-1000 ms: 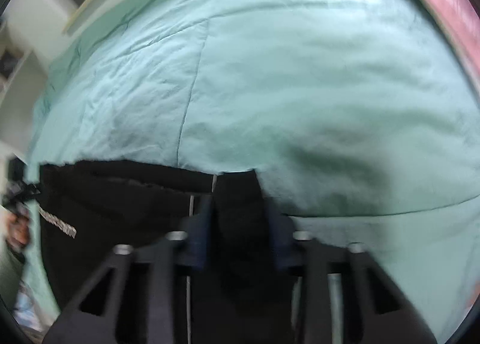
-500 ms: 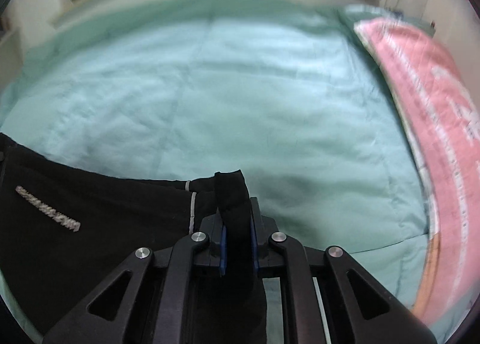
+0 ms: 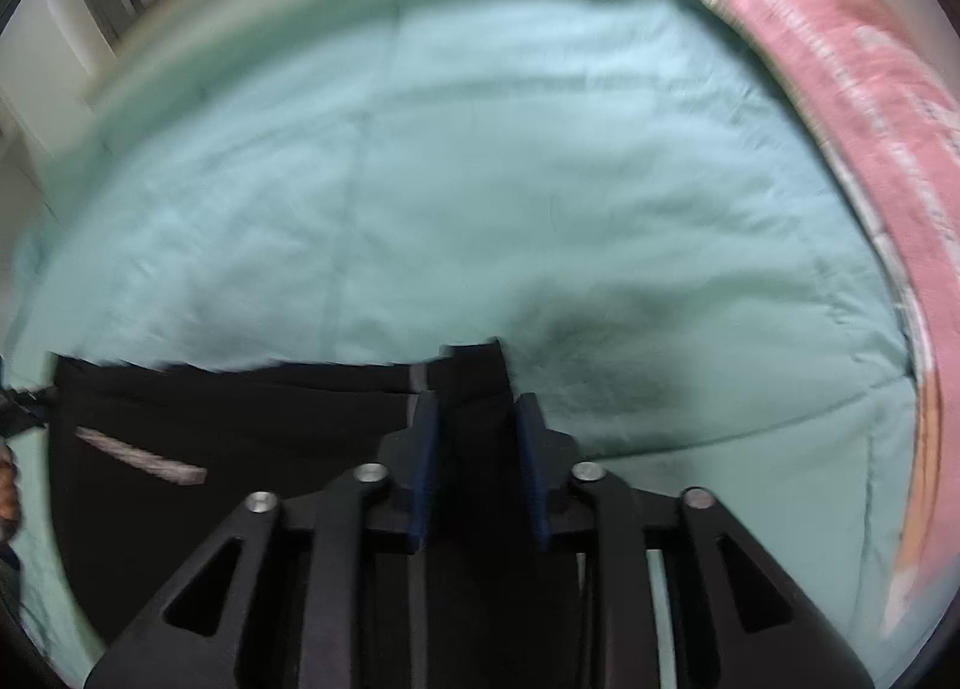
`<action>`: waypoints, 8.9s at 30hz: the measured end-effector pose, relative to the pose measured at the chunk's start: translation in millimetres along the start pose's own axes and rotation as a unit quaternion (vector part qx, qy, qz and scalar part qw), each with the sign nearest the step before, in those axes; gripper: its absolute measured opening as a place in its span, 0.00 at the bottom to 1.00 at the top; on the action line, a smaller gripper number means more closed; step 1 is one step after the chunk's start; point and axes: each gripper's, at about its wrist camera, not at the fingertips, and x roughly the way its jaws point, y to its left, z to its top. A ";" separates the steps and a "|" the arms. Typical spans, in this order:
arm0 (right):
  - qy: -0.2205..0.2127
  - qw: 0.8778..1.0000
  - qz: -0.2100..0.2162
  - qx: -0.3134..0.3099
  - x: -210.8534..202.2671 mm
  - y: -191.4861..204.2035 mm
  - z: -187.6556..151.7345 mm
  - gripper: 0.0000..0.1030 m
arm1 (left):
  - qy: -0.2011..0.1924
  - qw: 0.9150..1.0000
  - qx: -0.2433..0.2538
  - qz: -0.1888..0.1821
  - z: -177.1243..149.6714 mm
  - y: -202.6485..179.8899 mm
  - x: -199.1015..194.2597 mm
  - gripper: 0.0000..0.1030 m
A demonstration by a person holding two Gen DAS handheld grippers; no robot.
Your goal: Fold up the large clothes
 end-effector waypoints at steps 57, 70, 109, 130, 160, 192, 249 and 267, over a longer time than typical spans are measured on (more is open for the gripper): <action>0.074 0.995 0.070 -0.013 40.9 134.6 -120.1 0.65 | 0.104 0.973 0.199 0.057 -148.6 -182.9 99.3 0.60; 0.087 0.990 0.042 -0.102 -37.8 144.0 -222.1 0.65 | 0.140 0.960 0.241 0.041 -246.2 -162.6 62.9 0.60; -0.014 0.996 -0.022 0.089 -116.6 -54.2 -161.0 0.73 | -0.023 0.998 0.046 0.040 -112.1 -36.2 -84.8 0.75; 0.075 0.980 0.111 0.144 9.8 -104.7 -137.8 0.80 | 0.125 0.991 -0.026 -0.036 -102.0 14.4 65.8 0.76; 0.050 0.929 0.327 0.166 7.8 -82.0 -156.7 0.47 | 0.085 0.986 -0.024 -0.139 -119.8 -33.4 52.2 0.28; 0.030 0.952 0.285 0.104 -149.4 -24.4 -319.5 0.45 | -0.009 0.965 -0.044 -0.257 -335.6 -3.9 -59.2 0.25; 0.002 0.994 0.034 -0.101 -96.4 112.0 -401.8 0.81 | -0.084 0.971 0.211 0.074 -429.6 -116.2 32.4 0.57; -0.160 0.983 0.003 -0.089 -277.0 148.7 -371.8 0.87 | -0.305 0.893 0.298 0.147 -466.3 -229.2 -173.0 0.78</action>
